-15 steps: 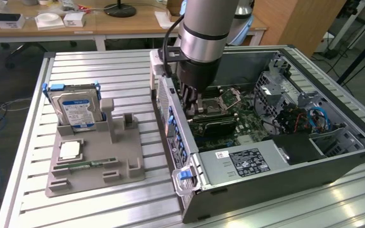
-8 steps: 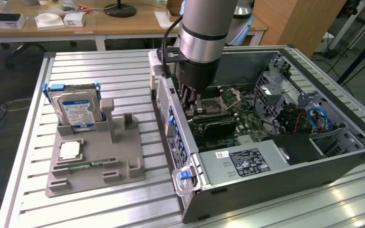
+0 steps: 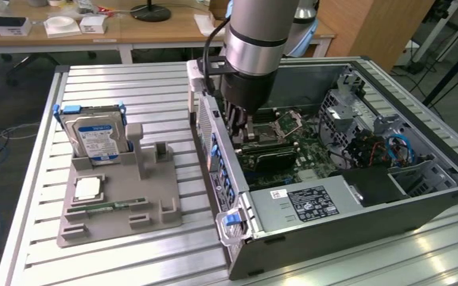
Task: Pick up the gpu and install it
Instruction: 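Press down on the gpu until it lock into place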
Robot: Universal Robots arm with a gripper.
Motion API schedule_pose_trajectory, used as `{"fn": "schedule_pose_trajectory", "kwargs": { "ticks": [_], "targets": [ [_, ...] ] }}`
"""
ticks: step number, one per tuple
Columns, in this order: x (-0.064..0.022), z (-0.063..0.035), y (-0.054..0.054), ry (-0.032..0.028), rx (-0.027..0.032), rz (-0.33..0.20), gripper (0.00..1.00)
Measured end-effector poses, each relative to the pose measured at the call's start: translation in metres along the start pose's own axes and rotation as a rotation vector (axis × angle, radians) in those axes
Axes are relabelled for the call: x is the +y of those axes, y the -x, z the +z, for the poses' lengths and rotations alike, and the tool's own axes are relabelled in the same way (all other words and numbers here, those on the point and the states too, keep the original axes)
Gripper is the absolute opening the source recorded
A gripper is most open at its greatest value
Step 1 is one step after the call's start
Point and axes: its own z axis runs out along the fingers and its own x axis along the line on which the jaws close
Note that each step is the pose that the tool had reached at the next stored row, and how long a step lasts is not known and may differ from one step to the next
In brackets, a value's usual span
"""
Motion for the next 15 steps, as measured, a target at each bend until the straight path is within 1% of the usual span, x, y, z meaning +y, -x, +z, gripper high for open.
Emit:
{"fn": "schedule_pose_trajectory", "kwargs": {
  "ticks": [1,3,6,11,15],
  "targets": [
    [-0.0001,-0.0009,0.0001,-0.0004,-0.0002,0.0,0.11],
    [-0.0004,-0.0026,0.0,0.0017,-0.0001,0.0,0.11],
    [-0.0005,-0.0026,-0.0014,0.0019,0.0,-0.001,0.11],
    [-0.0004,-0.0016,-0.0024,0.0019,-0.0001,0.0,0.11],
    [-0.0005,0.0011,-0.0027,0.0006,0.0003,0.0,0.11]
  ]
}}
